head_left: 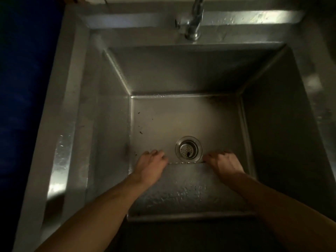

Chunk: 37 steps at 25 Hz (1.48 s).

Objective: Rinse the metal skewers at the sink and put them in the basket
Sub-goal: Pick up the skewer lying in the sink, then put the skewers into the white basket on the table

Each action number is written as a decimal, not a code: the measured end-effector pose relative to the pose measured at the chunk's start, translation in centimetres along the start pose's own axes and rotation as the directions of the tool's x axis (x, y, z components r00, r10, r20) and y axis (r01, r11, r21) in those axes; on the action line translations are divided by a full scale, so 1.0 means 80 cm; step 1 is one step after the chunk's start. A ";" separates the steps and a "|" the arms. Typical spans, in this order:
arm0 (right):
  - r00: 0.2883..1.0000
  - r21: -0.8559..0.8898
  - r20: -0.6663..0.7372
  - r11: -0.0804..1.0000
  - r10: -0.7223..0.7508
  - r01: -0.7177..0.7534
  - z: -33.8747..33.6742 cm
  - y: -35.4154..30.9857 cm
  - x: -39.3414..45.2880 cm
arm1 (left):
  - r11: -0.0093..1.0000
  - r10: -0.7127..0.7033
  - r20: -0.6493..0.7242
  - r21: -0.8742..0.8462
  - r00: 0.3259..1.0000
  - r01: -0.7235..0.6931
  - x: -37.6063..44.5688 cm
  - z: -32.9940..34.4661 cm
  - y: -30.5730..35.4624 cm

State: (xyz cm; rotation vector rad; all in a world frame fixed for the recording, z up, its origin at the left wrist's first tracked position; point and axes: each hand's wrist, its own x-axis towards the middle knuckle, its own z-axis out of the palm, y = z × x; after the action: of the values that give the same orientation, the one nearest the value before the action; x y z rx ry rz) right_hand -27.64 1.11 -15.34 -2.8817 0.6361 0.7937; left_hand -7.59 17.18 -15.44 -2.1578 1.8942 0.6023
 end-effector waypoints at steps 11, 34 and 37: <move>0.792 0.153 -0.598 0.987 0.126 -0.041 -0.375 0.009 -0.141 | 0.996 -0.078 -0.607 -0.083 0.791 0.035 -0.139 -0.354 -0.061; 0.443 -0.061 -0.884 0.975 -0.153 0.215 -0.690 -0.101 -0.205 | 0.867 -0.159 -0.897 0.073 0.412 0.493 -0.404 -0.578 -0.090; 0.428 -0.119 -0.865 0.937 -0.260 0.330 -0.705 -0.184 -0.175 | 0.778 -0.310 -0.866 0.005 0.391 0.628 -0.478 -0.551 -0.119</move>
State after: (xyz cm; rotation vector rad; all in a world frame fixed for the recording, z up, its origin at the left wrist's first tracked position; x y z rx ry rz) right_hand -5.92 9.02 39.94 -3.0039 0.1297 -0.8482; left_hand 5.53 34.67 39.48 -2.7675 1.2791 -1.0156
